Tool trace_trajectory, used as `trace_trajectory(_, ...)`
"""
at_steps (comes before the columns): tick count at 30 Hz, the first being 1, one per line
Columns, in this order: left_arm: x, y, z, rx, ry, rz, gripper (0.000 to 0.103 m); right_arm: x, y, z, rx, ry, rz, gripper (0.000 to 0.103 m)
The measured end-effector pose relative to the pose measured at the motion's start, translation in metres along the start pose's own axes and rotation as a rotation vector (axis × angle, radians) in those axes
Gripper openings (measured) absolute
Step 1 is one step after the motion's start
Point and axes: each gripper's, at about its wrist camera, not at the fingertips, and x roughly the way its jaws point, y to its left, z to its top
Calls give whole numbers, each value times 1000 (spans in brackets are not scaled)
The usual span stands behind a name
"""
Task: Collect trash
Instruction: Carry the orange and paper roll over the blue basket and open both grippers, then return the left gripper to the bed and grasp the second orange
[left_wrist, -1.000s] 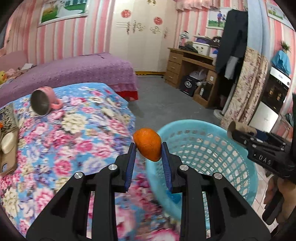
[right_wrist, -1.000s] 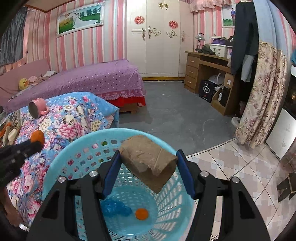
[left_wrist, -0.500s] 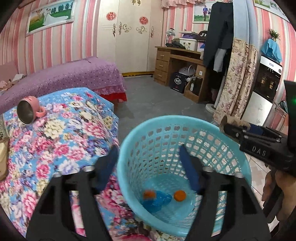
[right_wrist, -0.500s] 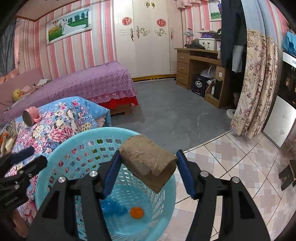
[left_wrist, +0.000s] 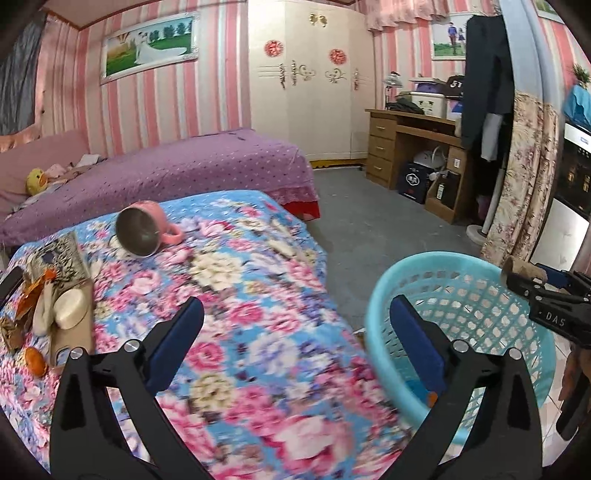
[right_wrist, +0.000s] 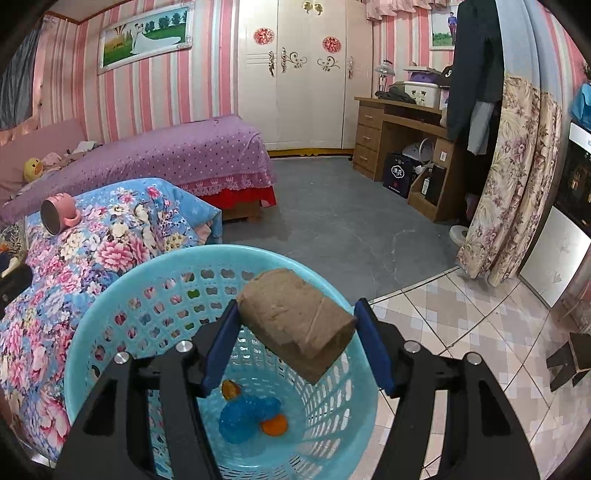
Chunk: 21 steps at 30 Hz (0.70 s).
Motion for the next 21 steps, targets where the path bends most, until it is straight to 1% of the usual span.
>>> trace_trajectory(1, -1, 5, -1, -1, 0, 10, 97, 0, 2, 1, -1, -1, 0, 64)
trace_trajectory(3, -3, 15, -2, -7, -1, 28, 97, -2, 6, 3, -2, -10, -1, 72)
trace_trajectory(4, -6, 23, -2, -17, -1, 38, 97, -4, 9, 4, -4, -19, -5, 79)
trace_trajectory(5, -7, 28, -2, -24, 0, 42, 97, -6, 13, 6, -7, -25, -12, 82)
trace_trajectory(7, -11, 42, -2, -43, 0, 53, 97, -7, 19, 8, -9, -29, -30, 85)
trace_trajectory(8, -13, 48, -3, -48, 0, 60, 97, -7, 23, 9, -7, -27, -44, 90)
trace_trajectory(12, -25, 79, -2, -63, -6, 105, 97, -10, 35, 15, 3, -39, -47, 91)
trace_trajectory(13, -28, 87, -3, -69, -7, 112, 97, -12, 40, 17, 3, -46, -54, 94)
trace_trajectory(14, -31, 98, -4, -76, -8, 123, 97, -13, 45, 18, 0, -52, -60, 99)
trace_trajectory(21, -43, 168, -14, -110, 15, 222, 97, -14, 91, 25, -40, -73, -48, 99)
